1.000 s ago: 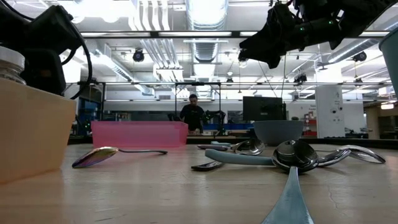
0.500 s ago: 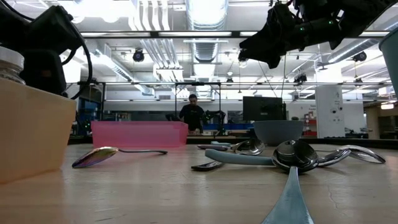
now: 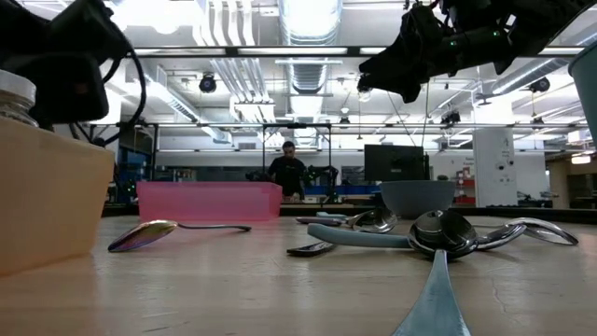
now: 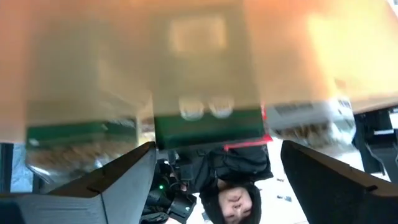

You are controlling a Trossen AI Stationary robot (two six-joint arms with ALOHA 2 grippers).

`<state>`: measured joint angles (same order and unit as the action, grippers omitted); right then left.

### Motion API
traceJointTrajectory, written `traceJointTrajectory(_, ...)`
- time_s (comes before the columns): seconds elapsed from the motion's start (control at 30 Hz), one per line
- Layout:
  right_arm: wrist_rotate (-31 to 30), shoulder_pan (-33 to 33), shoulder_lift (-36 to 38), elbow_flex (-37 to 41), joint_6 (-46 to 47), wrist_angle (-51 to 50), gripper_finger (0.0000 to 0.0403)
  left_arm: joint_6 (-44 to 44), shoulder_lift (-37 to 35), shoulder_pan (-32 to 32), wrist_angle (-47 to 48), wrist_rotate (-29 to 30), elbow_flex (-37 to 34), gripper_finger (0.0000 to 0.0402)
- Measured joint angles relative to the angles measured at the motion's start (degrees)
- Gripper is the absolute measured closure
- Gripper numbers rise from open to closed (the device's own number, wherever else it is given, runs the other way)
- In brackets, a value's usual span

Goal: Pick & Place Food Item
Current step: Put the purple spoon into the pink bin

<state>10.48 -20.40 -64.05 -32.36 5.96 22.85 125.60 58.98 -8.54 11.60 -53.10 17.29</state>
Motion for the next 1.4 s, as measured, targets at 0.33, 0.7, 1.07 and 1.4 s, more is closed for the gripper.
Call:
traceJointTrajectory(0.33,0.00,0.01,0.04,0.00,0.00,0.00,0.0192,-3.13,0.00,-0.04,14.74,1.38,10.58,0.0053)
traceJointTrajectory(0.7,0.00,0.00,0.04,0.00,0.00,0.02,0.0192,-19.55,0.00,-0.09,47.54,28.12,30.70,0.0053)
traceJointTrajectory(1.07,0.00,0.01,0.04,0.00,0.00,0.01,0.0192,-57.25,-0.04,-0.10,48.67,69.86,35.43,0.0053)
traceJointTrajectory(1.4,0.00,0.01,0.04,0.00,0.00,0.00,0.0192,-94.39,-0.13,-0.09,17.21,80.38,26.06,0.0054)
